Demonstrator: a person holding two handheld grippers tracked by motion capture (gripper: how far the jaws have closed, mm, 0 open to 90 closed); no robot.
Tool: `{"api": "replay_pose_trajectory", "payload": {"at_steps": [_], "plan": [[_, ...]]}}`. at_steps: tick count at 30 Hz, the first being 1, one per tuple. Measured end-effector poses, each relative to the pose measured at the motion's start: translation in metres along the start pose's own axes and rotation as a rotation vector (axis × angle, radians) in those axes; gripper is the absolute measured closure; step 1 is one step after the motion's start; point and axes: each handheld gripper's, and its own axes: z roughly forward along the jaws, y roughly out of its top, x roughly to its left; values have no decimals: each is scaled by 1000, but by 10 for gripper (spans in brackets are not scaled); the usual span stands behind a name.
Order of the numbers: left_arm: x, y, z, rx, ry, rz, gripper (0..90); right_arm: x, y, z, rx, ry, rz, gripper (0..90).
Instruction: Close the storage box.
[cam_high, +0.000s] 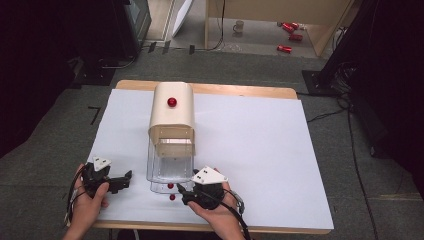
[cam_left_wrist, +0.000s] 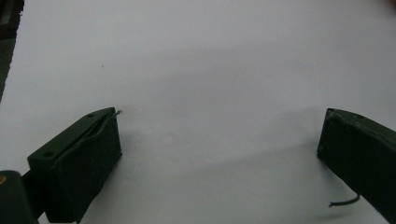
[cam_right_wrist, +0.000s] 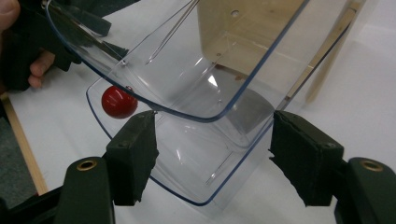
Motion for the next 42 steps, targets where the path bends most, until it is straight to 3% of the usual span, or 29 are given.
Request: {"api": "replay_pose_trajectory", "payload": {"at_steps": [6, 10, 17, 27, 30, 35, 42], "plan": [[0, 0, 0, 1, 0, 2, 0, 0, 5, -3, -1, -4, 10, 376], [0, 0, 0, 0, 1, 2, 0, -4, 9, -6, -19, 14, 29, 385], [0, 0, 0, -1, 0, -1, 0, -9, 18, -9, -53, 5, 53, 417], [0, 0, 0, -1, 0, -1, 0, -24, 36, 1, -86, -21, 86, 420], [0, 0, 0, -1, 0, -1, 0, -31, 42, 7, -88, -34, 104, 384], [0, 0, 0, 1, 0, 0, 0, -41, 56, 19, -76, -68, 143, 234], [0, 0, 0, 0, 1, 2, 0, -49, 68, 27, -71, -94, 156, 209]]}}
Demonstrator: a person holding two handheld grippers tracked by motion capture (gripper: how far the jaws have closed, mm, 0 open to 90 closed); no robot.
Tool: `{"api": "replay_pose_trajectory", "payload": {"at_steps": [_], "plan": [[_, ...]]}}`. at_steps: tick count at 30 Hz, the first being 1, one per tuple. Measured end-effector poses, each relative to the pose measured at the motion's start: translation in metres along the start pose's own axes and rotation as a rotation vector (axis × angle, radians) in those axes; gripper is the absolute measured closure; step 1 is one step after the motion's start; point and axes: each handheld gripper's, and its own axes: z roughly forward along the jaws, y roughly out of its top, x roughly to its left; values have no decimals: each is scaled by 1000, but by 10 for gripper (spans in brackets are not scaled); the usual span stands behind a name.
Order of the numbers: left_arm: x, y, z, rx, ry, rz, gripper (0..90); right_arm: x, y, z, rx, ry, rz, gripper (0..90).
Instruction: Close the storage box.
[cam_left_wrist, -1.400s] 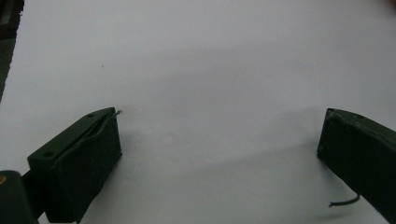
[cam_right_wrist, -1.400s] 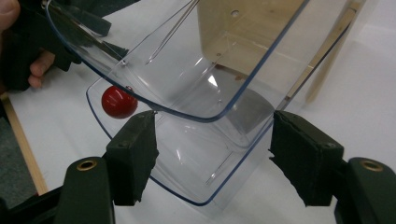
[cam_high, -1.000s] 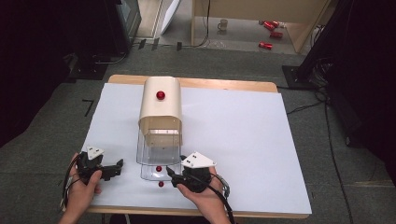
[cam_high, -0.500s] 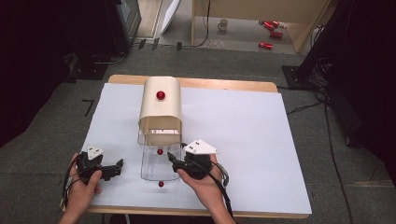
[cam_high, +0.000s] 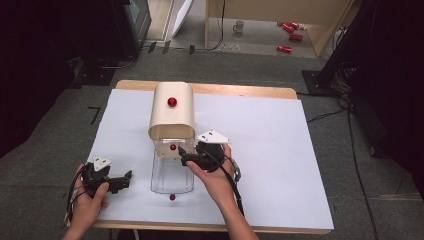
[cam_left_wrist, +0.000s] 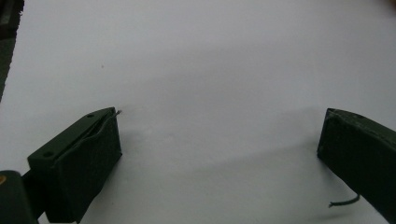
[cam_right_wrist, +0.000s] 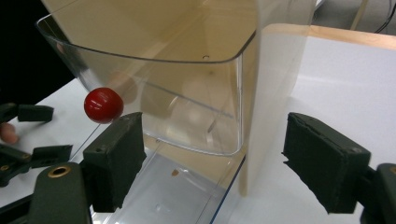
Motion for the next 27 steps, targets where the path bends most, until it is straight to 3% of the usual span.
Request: {"api": "replay_pose_trajectory", "payload": {"at_steps": [3, 7, 11, 15, 18, 27], "plan": [[0, 0, 0, 0, 0, 0, 0, -2, 6, 4, 1, -9, -1, 191], [0, 0, 0, 0, 0, 0, 0, -3, 11, 7, 13, 13, -2, 156], [0, 0, 0, -1, 0, -1, 0, 1, 9, 5, 8, -5, -9, 147], [0, 0, 0, 2, -1, 1, 0, 3, 3, 2, 31, 4, -27, 0], [0, 0, 0, 5, -2, 0, 0, 5, -3, -3, 48, 47, -26, 0], [0, 0, 0, 4, -1, 0, 0, 17, -25, -14, 78, 78, -41, 0]]}}
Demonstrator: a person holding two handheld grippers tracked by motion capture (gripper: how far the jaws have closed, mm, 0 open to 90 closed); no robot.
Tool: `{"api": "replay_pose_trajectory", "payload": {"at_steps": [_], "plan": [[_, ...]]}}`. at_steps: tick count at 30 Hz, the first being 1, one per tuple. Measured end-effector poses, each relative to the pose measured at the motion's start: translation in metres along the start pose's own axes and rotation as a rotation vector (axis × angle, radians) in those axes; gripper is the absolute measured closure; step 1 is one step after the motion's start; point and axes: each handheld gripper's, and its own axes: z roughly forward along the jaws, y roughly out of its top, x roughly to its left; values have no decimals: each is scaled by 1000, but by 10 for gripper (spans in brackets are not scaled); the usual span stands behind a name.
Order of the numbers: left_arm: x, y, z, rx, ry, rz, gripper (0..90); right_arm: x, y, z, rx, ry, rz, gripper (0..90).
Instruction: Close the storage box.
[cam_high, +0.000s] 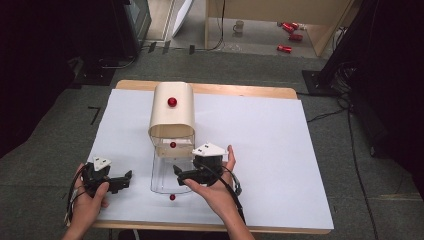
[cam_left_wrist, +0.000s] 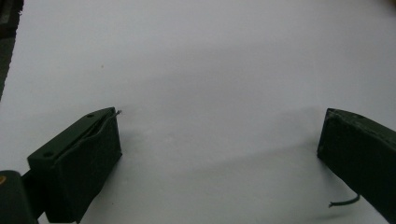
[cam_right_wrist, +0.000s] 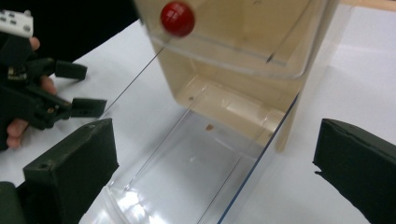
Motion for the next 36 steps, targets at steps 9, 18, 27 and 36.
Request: {"api": "replay_pose_trajectory", "payload": {"at_steps": [9, 18, 27, 36], "plan": [[0, 0, 0, 0, 0, 0, 0, 9, -24, -7, 7, 5, -2, 0], [0, 0, 0, 0, 0, 1, 0, 14, -48, -7, 33, 34, 1, 0], [0, 0, 0, 1, 0, 3, 0, 17, -65, -5, 69, 71, -26, 0], [0, 0, 0, 0, 0, 1, 0, 16, -81, 1, 96, 44, -34, 0]]}}
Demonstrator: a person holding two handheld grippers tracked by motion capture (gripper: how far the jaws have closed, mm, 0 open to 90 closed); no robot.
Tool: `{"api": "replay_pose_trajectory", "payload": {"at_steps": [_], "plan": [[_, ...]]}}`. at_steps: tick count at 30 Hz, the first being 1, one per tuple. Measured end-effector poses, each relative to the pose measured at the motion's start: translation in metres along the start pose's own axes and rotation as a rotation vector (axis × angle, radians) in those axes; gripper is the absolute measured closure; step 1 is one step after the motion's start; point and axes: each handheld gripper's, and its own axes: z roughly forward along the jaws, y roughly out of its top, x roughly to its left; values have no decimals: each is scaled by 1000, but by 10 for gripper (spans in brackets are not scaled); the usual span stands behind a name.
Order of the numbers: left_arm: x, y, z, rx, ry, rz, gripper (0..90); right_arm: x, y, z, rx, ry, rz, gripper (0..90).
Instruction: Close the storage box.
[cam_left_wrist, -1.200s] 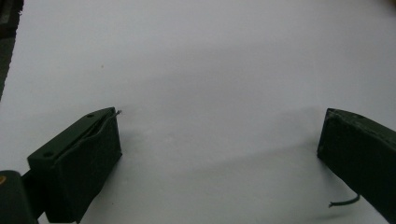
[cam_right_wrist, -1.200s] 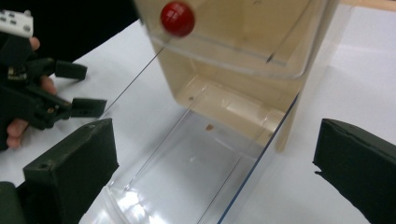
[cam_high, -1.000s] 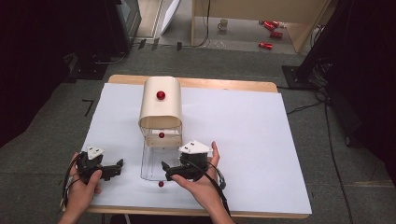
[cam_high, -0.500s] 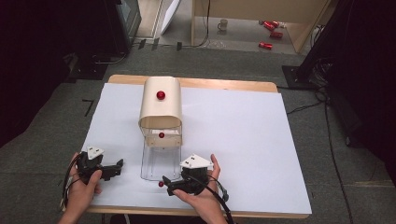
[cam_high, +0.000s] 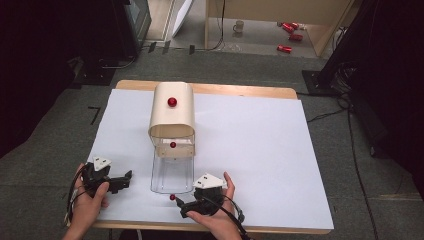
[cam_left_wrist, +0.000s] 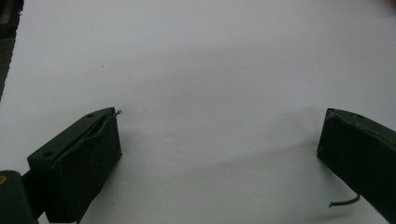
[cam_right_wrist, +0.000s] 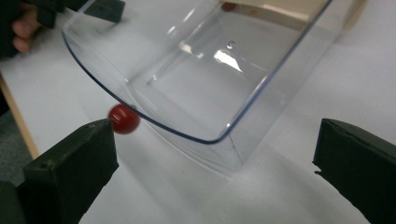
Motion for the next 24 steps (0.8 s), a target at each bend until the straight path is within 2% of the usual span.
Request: {"api": "replay_pose_trajectory", "payload": {"at_steps": [4, 6, 8, 11, 13, 16, 24], "plan": [[0, 0, 0, -1, 0, -1, 0, -1, -4, 7, 25, -36, -5, 11], [0, 0, 0, 0, 0, -1, 0, 0, -5, 10, 26, -70, -10, 86], [0, 0, 0, -1, 0, -1, 0, 2, -7, 12, 36, -69, -24, 138], [0, 0, 0, -1, 0, -1, 0, 7, -8, 12, 28, -81, -74, 220], [0, 0, 0, -1, 0, -1, 0, 9, -9, 11, 18, -69, -79, 260], [0, 0, 0, -1, 0, 0, 0, 9, -7, 9, 8, -65, -77, 271], [0, 0, 0, 0, 0, 0, 0, 3, 5, 0, -58, -57, -36, 316]]}}
